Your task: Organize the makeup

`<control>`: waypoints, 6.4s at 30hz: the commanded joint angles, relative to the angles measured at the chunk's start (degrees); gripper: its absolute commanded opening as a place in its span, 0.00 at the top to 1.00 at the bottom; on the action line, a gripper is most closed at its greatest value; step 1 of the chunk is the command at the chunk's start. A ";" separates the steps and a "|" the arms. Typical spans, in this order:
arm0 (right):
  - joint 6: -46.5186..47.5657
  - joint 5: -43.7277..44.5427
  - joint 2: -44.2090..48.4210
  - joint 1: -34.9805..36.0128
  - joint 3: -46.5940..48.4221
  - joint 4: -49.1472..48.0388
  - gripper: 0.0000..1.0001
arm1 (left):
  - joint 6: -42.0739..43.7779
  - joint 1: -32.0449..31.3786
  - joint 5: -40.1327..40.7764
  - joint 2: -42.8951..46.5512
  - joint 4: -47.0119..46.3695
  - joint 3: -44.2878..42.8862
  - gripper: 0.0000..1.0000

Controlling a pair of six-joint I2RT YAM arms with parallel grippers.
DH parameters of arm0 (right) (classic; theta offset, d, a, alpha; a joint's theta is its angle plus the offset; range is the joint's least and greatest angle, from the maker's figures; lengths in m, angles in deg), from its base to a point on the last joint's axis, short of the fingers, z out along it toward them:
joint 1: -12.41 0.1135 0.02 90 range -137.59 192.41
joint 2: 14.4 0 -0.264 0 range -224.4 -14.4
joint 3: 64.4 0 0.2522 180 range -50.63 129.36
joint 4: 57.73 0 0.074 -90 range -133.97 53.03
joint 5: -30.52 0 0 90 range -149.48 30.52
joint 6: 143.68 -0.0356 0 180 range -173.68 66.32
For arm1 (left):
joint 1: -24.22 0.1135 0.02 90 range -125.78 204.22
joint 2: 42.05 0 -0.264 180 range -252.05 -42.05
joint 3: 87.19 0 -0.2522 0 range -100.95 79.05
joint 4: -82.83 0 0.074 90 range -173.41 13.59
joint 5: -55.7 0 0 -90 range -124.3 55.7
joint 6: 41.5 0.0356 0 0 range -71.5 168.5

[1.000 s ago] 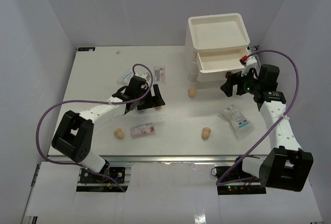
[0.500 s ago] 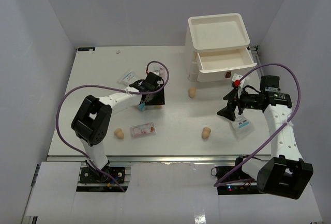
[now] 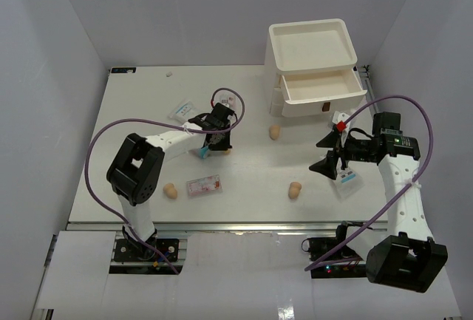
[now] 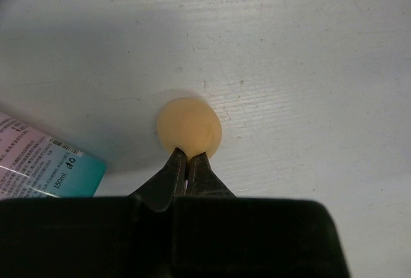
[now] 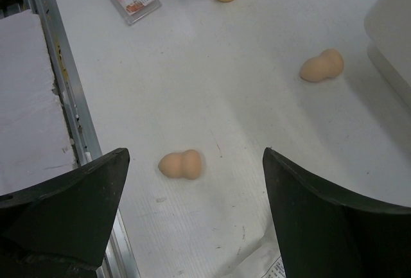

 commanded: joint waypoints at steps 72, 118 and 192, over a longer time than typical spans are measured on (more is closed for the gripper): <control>35.60 20.59 -9.03 24.65 -11.28 -1.08 0.26 | 9.58 -10.37 -8.18 10.35 -6.95 -36.96 0.34; -28.58 27.34 -11.35 20.58 23.90 -36.11 0.92 | -32.70 8.81 1.93 57.83 14.58 26.10 0.37; -19.47 -5.84 -5.89 7.13 12.57 -20.24 0.26 | -21.44 16.62 -0.69 39.16 20.26 13.93 1.00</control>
